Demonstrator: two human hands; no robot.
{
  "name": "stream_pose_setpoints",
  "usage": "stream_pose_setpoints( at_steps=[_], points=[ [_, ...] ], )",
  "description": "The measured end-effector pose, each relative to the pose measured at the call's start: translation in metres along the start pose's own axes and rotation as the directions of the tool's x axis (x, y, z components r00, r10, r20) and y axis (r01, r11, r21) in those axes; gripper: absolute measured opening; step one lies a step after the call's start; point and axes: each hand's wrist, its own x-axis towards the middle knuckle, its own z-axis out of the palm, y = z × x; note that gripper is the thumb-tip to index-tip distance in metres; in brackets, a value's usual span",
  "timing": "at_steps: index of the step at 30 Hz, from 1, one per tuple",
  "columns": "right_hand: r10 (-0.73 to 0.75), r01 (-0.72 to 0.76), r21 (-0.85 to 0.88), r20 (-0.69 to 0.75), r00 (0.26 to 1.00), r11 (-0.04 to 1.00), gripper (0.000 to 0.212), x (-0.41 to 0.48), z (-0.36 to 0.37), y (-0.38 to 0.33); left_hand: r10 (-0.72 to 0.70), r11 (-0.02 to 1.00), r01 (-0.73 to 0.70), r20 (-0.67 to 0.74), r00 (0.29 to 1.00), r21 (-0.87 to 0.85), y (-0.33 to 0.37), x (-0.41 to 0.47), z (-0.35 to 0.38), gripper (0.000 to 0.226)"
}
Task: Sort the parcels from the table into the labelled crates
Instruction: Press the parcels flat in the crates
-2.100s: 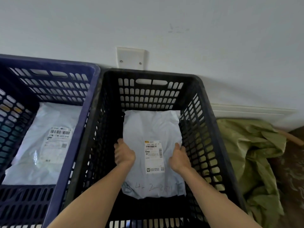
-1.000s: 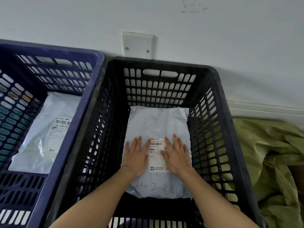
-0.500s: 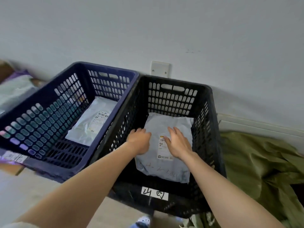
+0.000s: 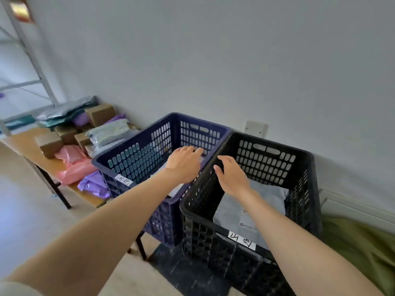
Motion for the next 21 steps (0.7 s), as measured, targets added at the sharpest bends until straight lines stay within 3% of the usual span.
stream_pose_setpoints(
  at_steps=[11,21],
  points=[
    [-0.201,0.197,0.066,0.061,0.978,0.978,0.048,0.072,0.062,-0.151,-0.303,0.953,0.303,-0.043,0.952,0.005,-0.174,-0.050,-0.039,0.045],
    [-0.295,0.286,0.138,0.052,0.954,0.948,0.047,0.141,0.162,-0.321,-0.470,0.883,0.466,-0.096,0.878,-0.059,-0.382,-0.096,-0.063,0.045]
  ],
)
